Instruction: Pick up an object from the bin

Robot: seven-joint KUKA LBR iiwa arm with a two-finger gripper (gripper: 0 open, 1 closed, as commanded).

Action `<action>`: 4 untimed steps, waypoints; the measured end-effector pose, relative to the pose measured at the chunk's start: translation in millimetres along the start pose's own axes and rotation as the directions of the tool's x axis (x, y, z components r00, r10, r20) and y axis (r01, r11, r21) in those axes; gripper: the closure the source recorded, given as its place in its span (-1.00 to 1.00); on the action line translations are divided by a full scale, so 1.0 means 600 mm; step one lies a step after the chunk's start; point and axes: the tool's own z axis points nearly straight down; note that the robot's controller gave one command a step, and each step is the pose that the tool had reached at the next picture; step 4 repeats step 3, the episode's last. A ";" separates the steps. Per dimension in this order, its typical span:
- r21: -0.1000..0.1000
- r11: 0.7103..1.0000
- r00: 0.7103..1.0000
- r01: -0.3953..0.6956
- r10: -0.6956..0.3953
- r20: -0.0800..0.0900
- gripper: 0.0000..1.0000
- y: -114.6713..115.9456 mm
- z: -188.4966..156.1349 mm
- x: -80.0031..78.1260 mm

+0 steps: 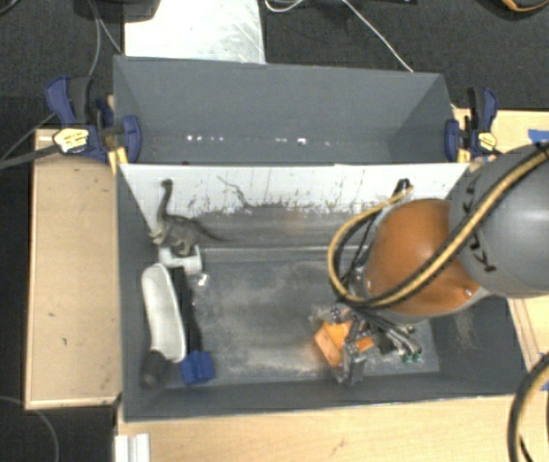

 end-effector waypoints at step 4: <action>-0.001 1.000 1.000 0.000 0.000 -0.006 1.00 0.001 -0.073 0.002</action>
Offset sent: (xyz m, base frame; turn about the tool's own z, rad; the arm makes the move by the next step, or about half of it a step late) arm -0.0001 0.0001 0.0467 0.0000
